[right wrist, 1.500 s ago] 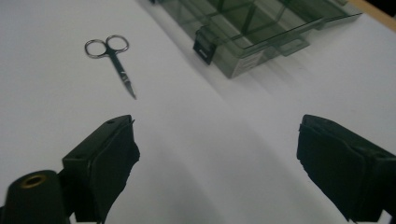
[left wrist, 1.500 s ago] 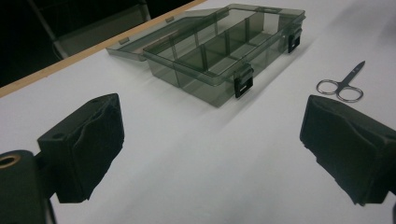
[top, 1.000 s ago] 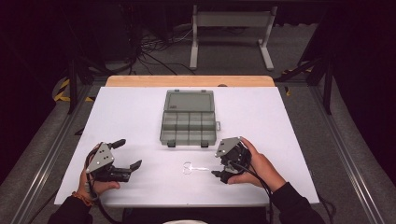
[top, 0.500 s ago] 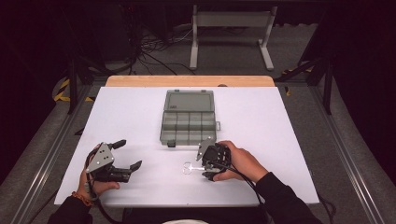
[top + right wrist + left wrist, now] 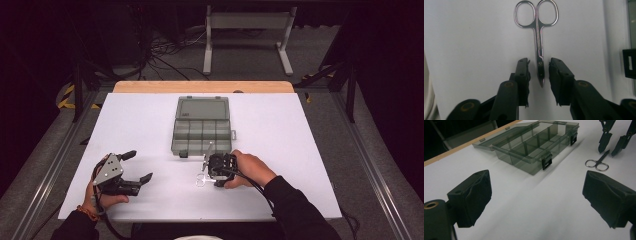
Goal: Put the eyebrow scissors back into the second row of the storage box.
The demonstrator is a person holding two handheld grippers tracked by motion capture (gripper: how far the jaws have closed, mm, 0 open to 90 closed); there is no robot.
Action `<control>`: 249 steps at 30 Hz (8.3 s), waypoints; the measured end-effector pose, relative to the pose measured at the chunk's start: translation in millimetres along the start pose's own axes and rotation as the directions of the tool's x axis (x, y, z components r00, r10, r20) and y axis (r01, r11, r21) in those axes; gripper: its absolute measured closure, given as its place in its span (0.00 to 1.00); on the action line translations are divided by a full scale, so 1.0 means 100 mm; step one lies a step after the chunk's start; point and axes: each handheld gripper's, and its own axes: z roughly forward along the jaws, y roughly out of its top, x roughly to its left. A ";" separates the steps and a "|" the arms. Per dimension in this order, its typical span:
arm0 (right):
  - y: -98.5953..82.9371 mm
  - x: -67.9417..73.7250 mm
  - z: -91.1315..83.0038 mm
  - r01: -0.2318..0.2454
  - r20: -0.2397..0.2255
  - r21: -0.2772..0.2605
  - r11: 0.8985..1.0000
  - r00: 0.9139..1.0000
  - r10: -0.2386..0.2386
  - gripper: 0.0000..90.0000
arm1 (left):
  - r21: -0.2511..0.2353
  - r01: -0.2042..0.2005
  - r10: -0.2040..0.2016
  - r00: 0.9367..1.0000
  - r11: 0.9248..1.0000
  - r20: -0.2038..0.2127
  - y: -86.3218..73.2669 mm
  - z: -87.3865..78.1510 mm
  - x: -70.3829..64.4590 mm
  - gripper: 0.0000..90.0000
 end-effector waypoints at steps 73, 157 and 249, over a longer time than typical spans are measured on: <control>-0.14 0.15 -0.61 0.019 0.229 -0.376 0.926 0.971 0.073 0.96 | 0.008 0.003 -0.003 1.000 1.000 -0.003 0.00 0.01 0.00 0.10; 0.15 -0.68 -0.44 -0.057 0.126 -0.373 0.926 0.986 0.111 0.95 | 0.017 0.009 -0.009 1.000 1.000 0.005 -0.03 0.02 0.02 0.09; -0.56 -0.25 -0.57 -0.073 0.393 -0.721 0.689 0.776 0.494 0.08 | 0.045 -0.026 0.027 1.000 0.999 -0.015 -0.04 0.04 0.02 0.06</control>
